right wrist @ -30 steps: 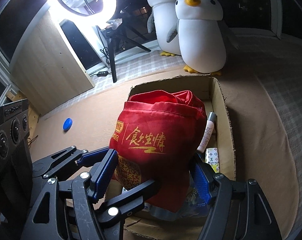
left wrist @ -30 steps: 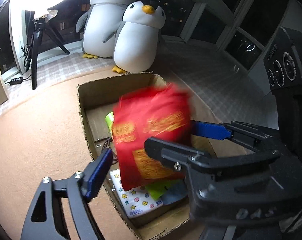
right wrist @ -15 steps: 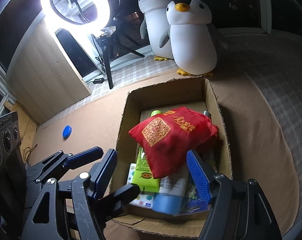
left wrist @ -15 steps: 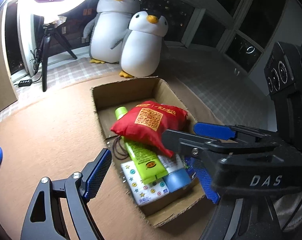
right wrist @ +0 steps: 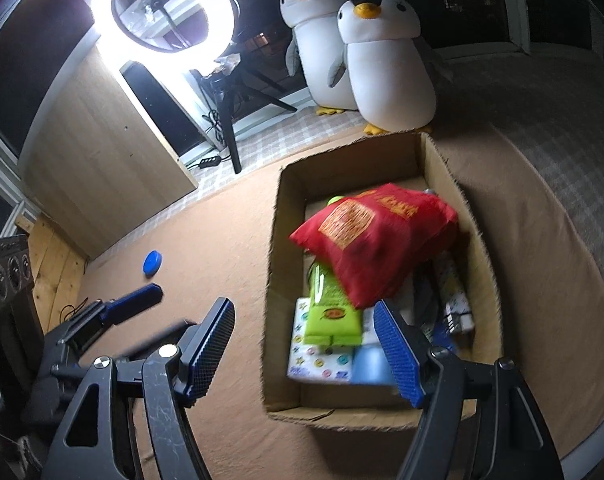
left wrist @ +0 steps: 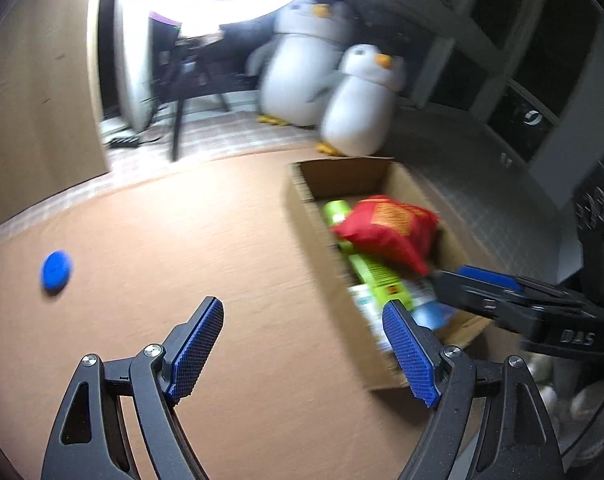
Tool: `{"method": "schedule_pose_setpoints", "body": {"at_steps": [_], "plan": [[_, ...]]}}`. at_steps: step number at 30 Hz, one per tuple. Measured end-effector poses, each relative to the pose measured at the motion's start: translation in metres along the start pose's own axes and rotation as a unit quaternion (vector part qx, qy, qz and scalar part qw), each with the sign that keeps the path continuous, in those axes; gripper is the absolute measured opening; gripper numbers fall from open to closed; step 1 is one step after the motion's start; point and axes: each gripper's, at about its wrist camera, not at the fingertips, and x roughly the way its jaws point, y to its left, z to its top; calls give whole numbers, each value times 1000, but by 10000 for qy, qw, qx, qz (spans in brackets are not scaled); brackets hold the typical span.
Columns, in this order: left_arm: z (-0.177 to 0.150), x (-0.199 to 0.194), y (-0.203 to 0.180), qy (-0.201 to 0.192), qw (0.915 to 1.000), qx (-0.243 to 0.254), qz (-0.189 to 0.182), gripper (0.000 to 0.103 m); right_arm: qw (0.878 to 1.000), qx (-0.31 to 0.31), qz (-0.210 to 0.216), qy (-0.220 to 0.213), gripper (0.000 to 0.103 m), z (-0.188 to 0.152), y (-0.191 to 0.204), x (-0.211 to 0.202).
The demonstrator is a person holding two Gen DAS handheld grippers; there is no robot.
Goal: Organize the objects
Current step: 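Move the open left tool to the blue disc on the carpet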
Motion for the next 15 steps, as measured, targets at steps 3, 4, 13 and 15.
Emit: {"method": "schedule_pose_setpoints", "body": {"at_steps": [3, 4, 13, 15], "plan": [[-1, -5, 31, 10, 9995, -256, 191, 85, 10000, 37, 61, 28, 69, -9, 9, 2], [-1, -7, 44, 9, 9990, -370, 248, 85, 10000, 29, 72, 31, 69, -11, 13, 2], [-6, -19, 153, 81, 9882, -1262, 869, 85, 9995, -199, 116, 198, 69, -38, 47, 10], [-4, -18, 172, 98, 9860, -1332, 1000, 85, 9992, -234, 141, 281, 69, -44, 53, 13]]}}
